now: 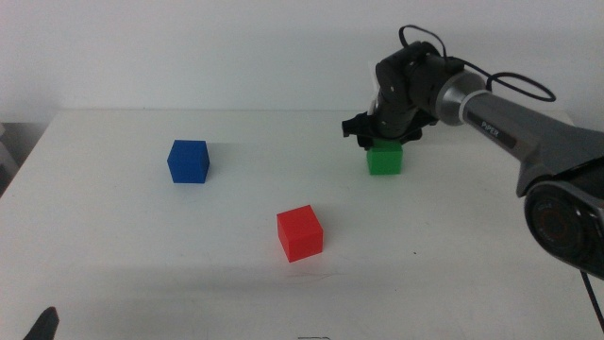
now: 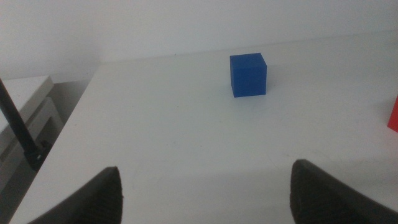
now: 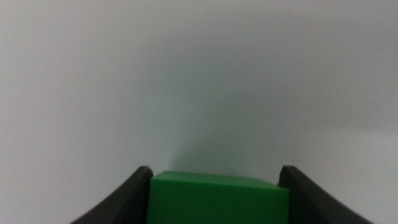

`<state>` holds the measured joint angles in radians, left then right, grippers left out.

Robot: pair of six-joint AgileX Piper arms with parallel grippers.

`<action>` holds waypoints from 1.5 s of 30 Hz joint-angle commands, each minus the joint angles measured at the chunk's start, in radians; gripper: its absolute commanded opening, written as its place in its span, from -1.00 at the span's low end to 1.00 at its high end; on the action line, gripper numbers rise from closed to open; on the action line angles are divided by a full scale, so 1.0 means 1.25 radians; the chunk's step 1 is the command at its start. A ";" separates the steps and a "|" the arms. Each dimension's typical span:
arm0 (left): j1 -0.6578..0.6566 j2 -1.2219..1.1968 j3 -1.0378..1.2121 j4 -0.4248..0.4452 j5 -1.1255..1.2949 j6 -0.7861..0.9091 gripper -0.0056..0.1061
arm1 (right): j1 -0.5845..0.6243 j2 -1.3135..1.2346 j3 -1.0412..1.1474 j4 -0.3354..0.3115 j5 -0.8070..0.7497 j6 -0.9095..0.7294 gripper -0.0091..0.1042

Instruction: Stack red cubes first, then green, then blue cubes in a specific spot.

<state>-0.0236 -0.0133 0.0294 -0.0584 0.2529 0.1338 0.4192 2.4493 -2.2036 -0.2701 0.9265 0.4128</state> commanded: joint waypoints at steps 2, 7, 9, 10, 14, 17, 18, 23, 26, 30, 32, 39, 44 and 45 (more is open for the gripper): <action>-0.002 -0.016 -0.003 -0.007 -0.061 0.000 0.72 | 0.004 -0.121 -0.023 -0.026 0.055 -0.013 -0.86; -0.002 -0.016 -0.003 -0.007 -0.061 0.000 0.72 | 0.062 -0.272 0.083 -0.048 0.040 0.003 -0.86; -0.002 -0.016 -0.003 -0.007 -0.061 0.000 0.72 | 0.101 -0.340 0.179 -0.063 0.013 0.037 -0.86; -0.002 -0.016 -0.003 -0.007 -0.061 0.000 0.72 | 0.122 -0.374 0.230 -0.072 -0.010 0.057 -0.86; -0.002 -0.016 -0.003 -0.007 -0.061 0.000 0.72 | 0.202 -0.447 0.351 -0.108 -0.067 0.123 -0.86; -0.002 -0.016 -0.003 -0.007 -0.061 0.000 0.72 | 0.258 -0.439 0.373 -0.110 -0.062 0.131 -0.86; -0.002 -0.016 -0.003 -0.007 -0.061 0.000 0.72 | 0.275 -0.434 0.375 -0.111 -0.063 0.113 -0.86; -0.002 -0.016 -0.003 -0.007 -0.061 0.000 0.72 | 0.323 -0.407 0.375 -0.111 -0.083 0.075 -0.86; -0.002 -0.016 -0.003 -0.007 -0.061 0.000 0.72 | 0.323 -0.395 0.375 -0.099 -0.086 0.075 -0.86; -0.002 -0.016 -0.003 -0.007 -0.061 0.000 0.72 | 0.323 -0.382 0.375 -0.107 -0.086 0.075 -0.86; -0.002 -0.016 -0.003 -0.007 -0.061 0.000 0.72 | 0.322 -0.374 0.375 -0.109 -0.088 0.075 -0.86; -0.002 -0.016 -0.003 -0.007 -0.061 0.000 0.72 | 0.322 -0.352 0.375 -0.108 -0.110 0.078 -0.86; -0.002 -0.016 -0.003 -0.007 -0.061 0.000 0.72 | 0.322 -0.338 0.375 -0.112 -0.106 0.077 -0.86; -0.002 -0.016 -0.003 -0.007 -0.061 0.000 0.72 | 0.322 -0.335 0.375 -0.112 -0.105 0.077 -0.86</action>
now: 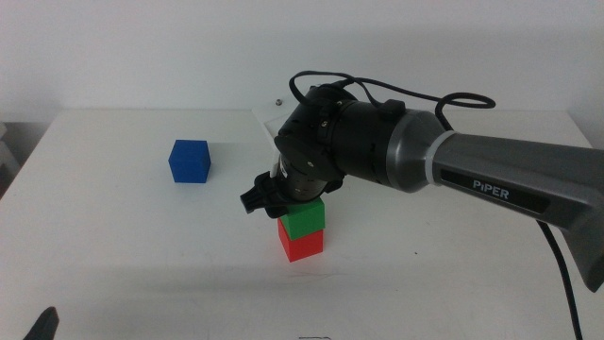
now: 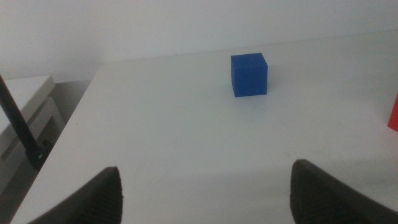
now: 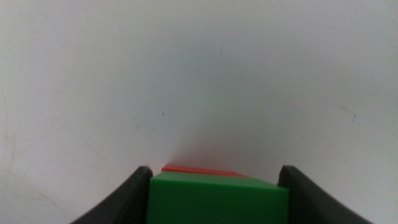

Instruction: Stack red cubes first, then green, then blue cubes in a specific spot.

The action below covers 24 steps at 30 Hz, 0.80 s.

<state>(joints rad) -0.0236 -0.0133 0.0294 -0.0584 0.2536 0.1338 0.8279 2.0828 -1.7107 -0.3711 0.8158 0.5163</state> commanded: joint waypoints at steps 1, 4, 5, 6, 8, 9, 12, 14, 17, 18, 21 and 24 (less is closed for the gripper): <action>-0.002 -0.016 -0.003 -0.007 -0.062 0.000 0.72 | -0.005 -0.039 -0.019 -0.032 -0.017 -0.006 -0.86; -0.002 -0.016 -0.003 -0.007 -0.062 0.000 0.72 | -0.005 -0.034 -0.019 -0.030 -0.012 -0.005 -0.86; -0.002 -0.016 -0.003 -0.007 -0.062 0.000 0.72 | -0.005 -0.034 -0.019 -0.029 -0.008 0.015 -0.84; -0.002 -0.016 -0.003 -0.007 -0.062 0.000 0.72 | -0.005 -0.034 -0.019 -0.029 -0.008 0.029 -0.82; -0.002 -0.016 -0.003 -0.007 -0.062 0.000 0.72 | -0.005 -0.034 -0.019 -0.029 -0.006 0.047 -0.73; -0.002 -0.016 -0.003 -0.007 -0.062 0.000 0.72 | -0.005 -0.034 -0.019 -0.031 -0.004 0.051 -0.68; -0.002 -0.016 -0.003 -0.007 -0.062 0.000 0.72 | -0.005 -0.034 -0.019 -0.032 0.000 0.052 -0.46; -0.002 -0.016 -0.003 -0.007 -0.062 0.000 0.72 | -0.005 -0.034 -0.019 -0.032 0.007 0.052 -0.25; -0.002 -0.016 -0.003 -0.007 -0.062 0.000 0.72 | -0.005 -0.034 -0.020 -0.029 0.022 0.053 0.10; -0.002 -0.016 -0.003 -0.007 -0.062 0.000 0.72 | -0.005 -0.034 -0.020 -0.028 0.031 0.059 0.24; -0.002 -0.016 -0.003 -0.007 -0.062 0.000 0.72 | -0.005 -0.034 -0.022 -0.022 0.054 0.074 0.56; -0.002 -0.016 -0.003 -0.007 -0.062 0.000 0.72 | -0.005 -0.036 -0.040 -0.019 0.091 0.076 0.80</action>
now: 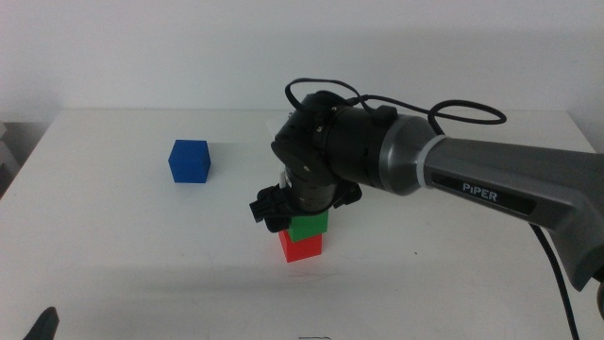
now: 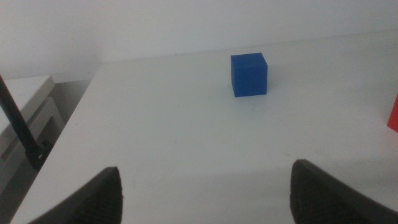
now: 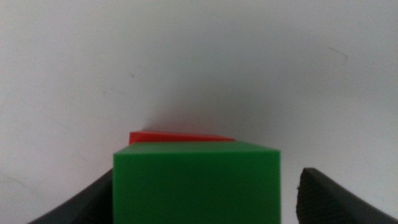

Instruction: Stack red cubes first, then green, then blue cubes in a specific spot.

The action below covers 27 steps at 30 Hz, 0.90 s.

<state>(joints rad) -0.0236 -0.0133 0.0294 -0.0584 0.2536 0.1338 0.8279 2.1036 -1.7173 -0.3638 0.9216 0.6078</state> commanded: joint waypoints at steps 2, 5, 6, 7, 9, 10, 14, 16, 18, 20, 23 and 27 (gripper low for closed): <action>-0.002 -0.016 -0.003 -0.007 -0.062 0.000 0.72 | -0.005 -0.065 -0.054 -0.024 0.024 0.003 0.82; -0.002 -0.016 -0.003 -0.007 -0.062 0.000 0.72 | -0.004 -0.099 -0.085 -0.023 0.048 0.002 0.82; -0.002 -0.016 -0.003 -0.007 -0.062 0.000 0.72 | -0.004 -0.112 -0.092 -0.025 0.061 0.002 0.82; -0.002 -0.016 -0.003 -0.007 -0.062 0.000 0.72 | -0.004 -0.130 -0.099 -0.027 0.074 0.002 0.82; -0.002 -0.016 -0.003 -0.007 -0.062 0.000 0.72 | -0.005 -0.169 -0.107 -0.031 0.087 0.000 0.82; -0.002 -0.016 -0.003 -0.007 -0.062 0.000 0.72 | -0.005 -0.192 -0.109 -0.031 0.093 0.000 0.82; -0.002 -0.016 -0.003 -0.007 -0.062 0.000 0.72 | -0.005 -0.283 -0.109 -0.049 0.139 -0.018 0.82; -0.002 -0.016 -0.003 -0.007 -0.062 0.000 0.72 | -0.005 -0.326 -0.109 -0.069 0.178 -0.055 0.82; -0.002 -0.016 -0.003 -0.007 -0.062 0.000 0.72 | -0.011 -0.376 -0.109 -0.069 0.220 -0.097 0.82; -0.002 -0.016 -0.003 -0.007 -0.062 0.000 0.72 | -0.025 -0.426 -0.103 -0.053 0.263 -0.136 0.82; -0.002 -0.016 -0.003 -0.007 -0.062 0.000 0.72 | -0.039 -0.515 -0.031 -0.038 0.261 -0.177 0.82; -0.002 -0.016 -0.003 -0.007 -0.062 0.000 0.72 | -0.041 -0.679 0.163 -0.034 0.157 -0.196 0.82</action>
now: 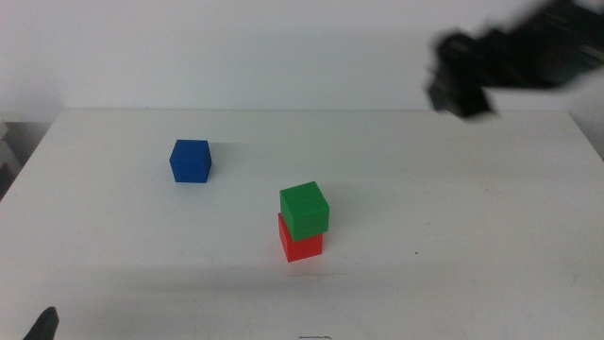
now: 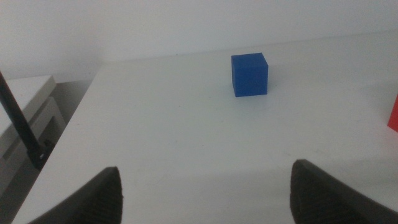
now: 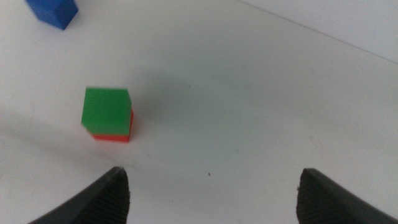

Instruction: Stack red cubes first, then green, then blue cubes in a specific spot.

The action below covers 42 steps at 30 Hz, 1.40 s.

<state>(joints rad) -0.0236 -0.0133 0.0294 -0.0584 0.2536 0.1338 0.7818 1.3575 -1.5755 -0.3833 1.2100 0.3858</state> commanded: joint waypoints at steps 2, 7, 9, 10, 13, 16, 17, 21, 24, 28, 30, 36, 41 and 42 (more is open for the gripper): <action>-0.002 -0.016 -0.003 -0.007 -0.062 0.000 0.72 | -0.004 -0.167 0.139 -0.017 -0.137 -0.022 0.82; -0.002 -0.016 -0.003 -0.007 -0.062 0.000 0.72 | -0.004 -0.395 0.356 0.025 -0.288 -0.088 0.82; -0.002 -0.016 -0.003 -0.007 -0.062 0.000 0.72 | -0.004 -0.480 0.434 0.074 -0.349 -0.159 0.82; -0.002 -0.016 -0.003 -0.007 -0.062 0.000 0.72 | -0.004 -0.511 0.464 0.102 -0.371 -0.194 0.82; -0.002 -0.016 -0.003 -0.007 -0.062 0.000 0.72 | -0.004 -0.609 0.542 0.215 -0.407 -0.328 0.82; -0.002 -0.016 -0.003 -0.007 -0.062 0.000 0.72 | -0.004 -0.652 0.580 0.274 -0.411 -0.398 0.82; -0.002 -0.016 -0.003 -0.007 -0.062 0.000 0.72 | -0.004 -0.658 0.581 0.278 -0.410 -0.397 0.82; -0.002 -0.016 -0.003 -0.007 -0.062 0.000 0.72 | -0.004 -0.658 0.581 0.277 -0.410 -0.397 0.82; -0.002 -0.016 -0.003 -0.007 -0.062 0.000 0.72 | -0.004 -0.658 0.581 0.258 -0.425 -0.395 0.82; -0.002 -0.016 -0.003 -0.007 -0.062 0.000 0.72 | -0.004 -0.658 0.581 0.240 -0.437 -0.367 0.82; -0.002 -0.016 -0.003 -0.007 -0.062 0.000 0.72 | -0.004 -0.658 0.581 0.226 -0.436 -0.343 0.82; -0.002 -0.016 -0.003 -0.007 -0.062 0.000 0.72 | -0.004 -0.658 0.581 0.174 -0.435 -0.299 0.82; -0.002 -0.016 -0.003 -0.007 -0.062 0.000 0.72 | -0.004 -0.658 0.581 0.161 -0.433 -0.299 0.82; -0.002 -0.016 -0.003 -0.007 -0.062 0.000 0.72 | -0.004 -0.658 0.581 0.161 -0.433 -0.299 0.82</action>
<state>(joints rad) -0.0236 -0.0133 0.0294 -0.0584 0.2536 0.1338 0.7810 0.5307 -0.8272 -0.1588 0.7433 0.0142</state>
